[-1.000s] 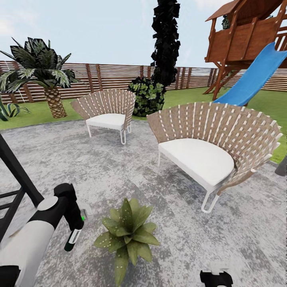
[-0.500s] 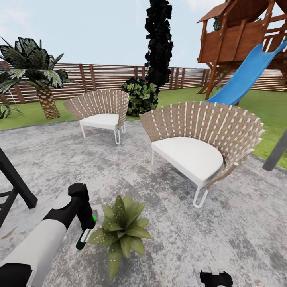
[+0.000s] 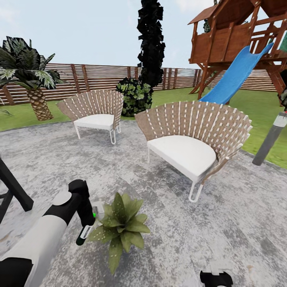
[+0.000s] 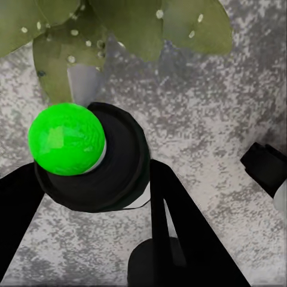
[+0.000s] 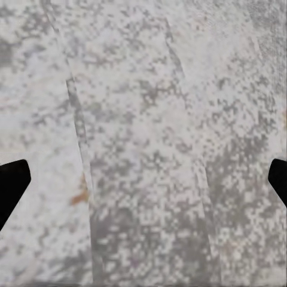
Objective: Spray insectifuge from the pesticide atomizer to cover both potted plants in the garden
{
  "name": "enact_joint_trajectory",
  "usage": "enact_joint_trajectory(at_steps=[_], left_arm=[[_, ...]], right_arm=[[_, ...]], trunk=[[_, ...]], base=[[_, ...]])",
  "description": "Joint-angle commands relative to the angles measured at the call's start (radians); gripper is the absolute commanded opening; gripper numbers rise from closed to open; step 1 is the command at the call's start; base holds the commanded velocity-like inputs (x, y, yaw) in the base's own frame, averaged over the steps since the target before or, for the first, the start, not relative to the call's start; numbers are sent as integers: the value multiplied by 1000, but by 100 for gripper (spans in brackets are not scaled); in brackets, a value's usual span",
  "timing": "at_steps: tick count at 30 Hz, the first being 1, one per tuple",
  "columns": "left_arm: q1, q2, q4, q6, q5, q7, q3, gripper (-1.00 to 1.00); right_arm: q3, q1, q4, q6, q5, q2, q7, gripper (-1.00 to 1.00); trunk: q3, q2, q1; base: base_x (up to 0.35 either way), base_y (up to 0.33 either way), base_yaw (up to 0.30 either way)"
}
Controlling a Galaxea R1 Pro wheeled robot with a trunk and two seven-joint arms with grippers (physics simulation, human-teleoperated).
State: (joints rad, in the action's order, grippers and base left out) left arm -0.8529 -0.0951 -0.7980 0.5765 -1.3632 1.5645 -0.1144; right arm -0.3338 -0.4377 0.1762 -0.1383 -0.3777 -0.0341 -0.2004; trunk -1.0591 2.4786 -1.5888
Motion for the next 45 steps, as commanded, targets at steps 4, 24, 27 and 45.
enact_joint_trajectory(at_steps=[4, 24, 27, 45], left_arm=[[0, -1, -2, 11, -4, 6, -3, -100], [-16, -13, -13, 65, -54, 6, 2, -100], [-17, -11, -16, 64, -56, 6, 1, -100], [-82, 36, -23, 59, -200, 6, 1, -100]], right_arm=[[-8, -1, -2, -4, -8, 0, -2, 100], [-6, -1, 1, -3, -12, 9, 4, 100], [-5, -1, -2, -4, -13, 7, 3, 100], [-8, -1, -3, -4, -10, 0, -2, 100]], trunk=[[-1, 0, 0], [-1, 0, 0], [-1, 0, 0], [-1, 0, 0]], base=[[-14, 88, -106], [86, 60, -185], [64, 20, -1], [76, 1, -40]])
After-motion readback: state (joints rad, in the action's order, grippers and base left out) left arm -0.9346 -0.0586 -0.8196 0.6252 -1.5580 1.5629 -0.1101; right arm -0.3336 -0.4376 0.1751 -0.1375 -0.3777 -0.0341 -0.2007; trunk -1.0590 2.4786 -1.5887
